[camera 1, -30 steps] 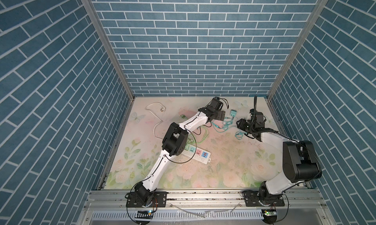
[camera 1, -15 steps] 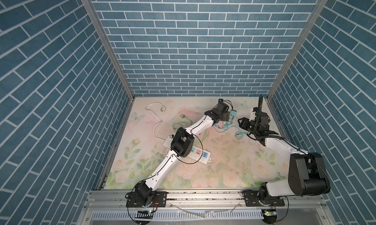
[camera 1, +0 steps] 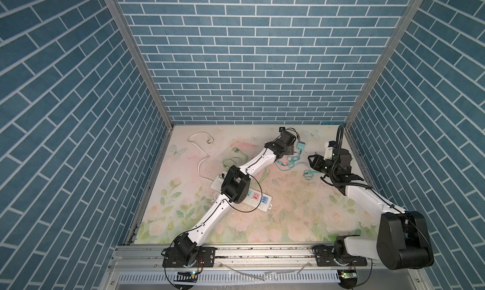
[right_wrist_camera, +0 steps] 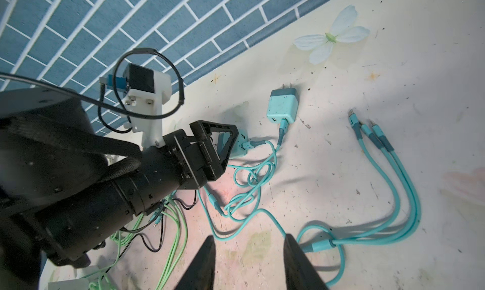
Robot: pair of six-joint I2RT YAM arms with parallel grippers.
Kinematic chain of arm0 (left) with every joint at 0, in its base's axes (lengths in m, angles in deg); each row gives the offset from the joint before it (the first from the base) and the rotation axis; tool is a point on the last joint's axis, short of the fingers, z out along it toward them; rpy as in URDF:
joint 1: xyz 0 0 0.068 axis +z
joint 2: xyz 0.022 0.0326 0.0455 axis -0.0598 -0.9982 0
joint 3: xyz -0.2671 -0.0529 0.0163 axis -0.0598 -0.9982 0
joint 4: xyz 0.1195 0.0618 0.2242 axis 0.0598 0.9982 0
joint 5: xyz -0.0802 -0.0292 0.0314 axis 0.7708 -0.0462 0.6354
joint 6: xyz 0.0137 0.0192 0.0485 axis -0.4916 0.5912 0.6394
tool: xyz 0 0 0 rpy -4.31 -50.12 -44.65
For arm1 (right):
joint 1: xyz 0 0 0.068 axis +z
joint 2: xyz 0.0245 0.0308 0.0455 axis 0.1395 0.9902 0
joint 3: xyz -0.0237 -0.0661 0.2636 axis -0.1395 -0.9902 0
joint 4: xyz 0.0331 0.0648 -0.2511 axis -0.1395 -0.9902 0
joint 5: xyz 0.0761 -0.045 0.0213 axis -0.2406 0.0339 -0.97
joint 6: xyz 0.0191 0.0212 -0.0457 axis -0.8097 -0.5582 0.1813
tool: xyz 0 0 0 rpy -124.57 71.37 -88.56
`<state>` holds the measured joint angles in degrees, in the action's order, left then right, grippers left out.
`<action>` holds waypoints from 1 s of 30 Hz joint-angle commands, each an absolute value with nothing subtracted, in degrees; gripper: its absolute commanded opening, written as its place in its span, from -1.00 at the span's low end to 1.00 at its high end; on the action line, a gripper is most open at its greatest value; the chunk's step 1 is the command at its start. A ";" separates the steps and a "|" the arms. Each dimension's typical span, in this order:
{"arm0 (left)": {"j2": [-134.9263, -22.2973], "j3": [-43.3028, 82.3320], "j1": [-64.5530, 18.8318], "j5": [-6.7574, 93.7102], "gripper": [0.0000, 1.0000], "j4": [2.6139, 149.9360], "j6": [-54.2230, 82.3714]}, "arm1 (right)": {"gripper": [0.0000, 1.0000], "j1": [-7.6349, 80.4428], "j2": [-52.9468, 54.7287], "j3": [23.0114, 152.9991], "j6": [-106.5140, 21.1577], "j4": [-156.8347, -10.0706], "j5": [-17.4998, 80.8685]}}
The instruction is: Insert the plug
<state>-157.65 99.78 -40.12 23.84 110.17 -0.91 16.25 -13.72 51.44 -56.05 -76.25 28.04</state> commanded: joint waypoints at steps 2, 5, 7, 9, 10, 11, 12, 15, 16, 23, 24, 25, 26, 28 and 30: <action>-160.37 101.84 -40.25 24.18 0.51 114.29 -2.47 | -0.15 16.18 -17.13 50.26 -55.65 -77.22 26.98; -160.93 102.57 -40.25 25.33 0.49 115.23 -3.54 | -0.15 16.14 -19.05 50.04 -55.65 -78.21 26.96; -161.21 102.69 -40.21 25.85 0.48 115.72 -4.05 | -0.15 16.14 -20.42 49.95 -55.39 -79.02 27.05; -161.73 103.06 -39.84 26.87 0.46 116.50 -5.19 | -0.15 16.14 -21.75 49.66 -55.39 -79.46 27.10; -161.92 103.16 -39.65 27.22 0.42 117.15 -5.91 | -0.15 16.17 -22.39 49.44 -55.39 -79.36 27.15; -161.97 103.16 -39.49 27.40 0.38 117.67 -6.51 | -0.14 16.16 -22.87 49.18 -55.39 -79.44 27.15; -162.01 103.21 -39.46 27.58 0.37 118.13 -6.58 | -0.14 16.11 -23.27 49.04 -55.39 -79.50 27.12; -161.00 102.71 -39.55 26.60 0.27 120.23 -6.67 | -0.14 16.15 -23.76 48.73 -54.99 -79.71 27.15; -160.24 101.87 -39.56 26.46 0.25 120.00 -6.62 | -0.14 16.11 -23.71 48.64 -54.95 -79.48 27.15; -149.61 87.55 -39.90 24.49 0.23 115.05 -4.03 | -0.14 16.17 -20.25 48.64 -54.52 -79.18 24.27; -148.50 85.97 -39.90 23.96 0.23 114.99 -3.63 | -0.14 16.14 -19.67 48.67 -54.59 -79.11 24.04; -147.33 84.47 -39.95 23.50 0.23 115.13 -3.34 | -0.14 16.19 -19.20 48.52 -54.68 -78.94 23.86; -146.68 83.09 -39.82 23.25 0.23 115.62 -3.16 | -0.14 16.15 -18.73 48.43 -54.85 -78.78 23.65; -145.66 81.21 -39.49 23.08 0.21 116.50 -3.11 | -0.14 16.11 -18.03 48.19 -55.03 -78.59 23.10; -144.68 78.44 -39.16 23.57 0.17 116.96 -3.39 | -0.14 16.22 -17.37 48.04 -55.11 -78.58 22.76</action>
